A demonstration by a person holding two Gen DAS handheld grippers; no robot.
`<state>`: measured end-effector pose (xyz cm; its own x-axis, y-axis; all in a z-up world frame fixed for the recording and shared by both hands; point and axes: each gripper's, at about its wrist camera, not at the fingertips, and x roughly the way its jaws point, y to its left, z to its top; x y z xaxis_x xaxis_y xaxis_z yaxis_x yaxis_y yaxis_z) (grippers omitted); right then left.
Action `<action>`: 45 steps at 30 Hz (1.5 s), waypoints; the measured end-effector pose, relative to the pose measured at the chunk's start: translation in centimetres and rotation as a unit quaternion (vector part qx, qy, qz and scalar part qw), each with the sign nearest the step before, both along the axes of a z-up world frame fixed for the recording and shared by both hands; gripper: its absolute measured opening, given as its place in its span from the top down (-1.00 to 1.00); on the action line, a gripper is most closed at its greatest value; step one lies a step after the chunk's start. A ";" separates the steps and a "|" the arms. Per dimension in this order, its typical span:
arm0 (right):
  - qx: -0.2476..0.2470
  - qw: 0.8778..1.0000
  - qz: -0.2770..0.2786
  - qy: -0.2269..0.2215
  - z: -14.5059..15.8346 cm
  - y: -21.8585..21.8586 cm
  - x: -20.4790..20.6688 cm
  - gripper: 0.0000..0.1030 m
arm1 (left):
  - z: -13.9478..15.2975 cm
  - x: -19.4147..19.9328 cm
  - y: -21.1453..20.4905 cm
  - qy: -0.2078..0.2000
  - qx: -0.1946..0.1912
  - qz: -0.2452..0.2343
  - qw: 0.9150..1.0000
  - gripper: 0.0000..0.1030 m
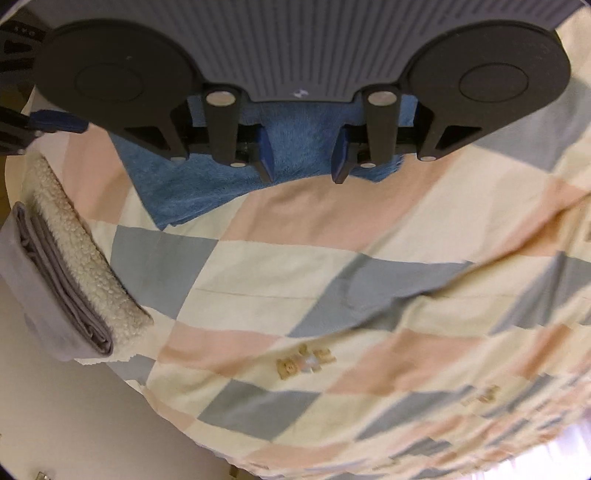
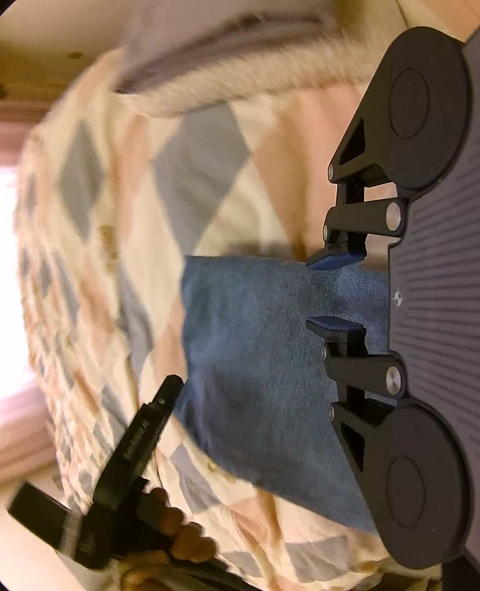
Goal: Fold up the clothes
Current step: 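Fold the jeans bundle over and press it flat with both grippers, then grasp the jeans bundle edge with the left gripper while the right gripper grasps it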
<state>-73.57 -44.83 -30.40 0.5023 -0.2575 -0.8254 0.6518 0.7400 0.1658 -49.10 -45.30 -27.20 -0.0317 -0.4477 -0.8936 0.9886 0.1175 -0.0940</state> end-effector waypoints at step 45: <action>0.388 0.898 -0.098 -0.183 -11.9 -5.9 -1.3 -0.24 | -9.1 7.1 11.8 0.291 0.037 0.158 0.943 0.13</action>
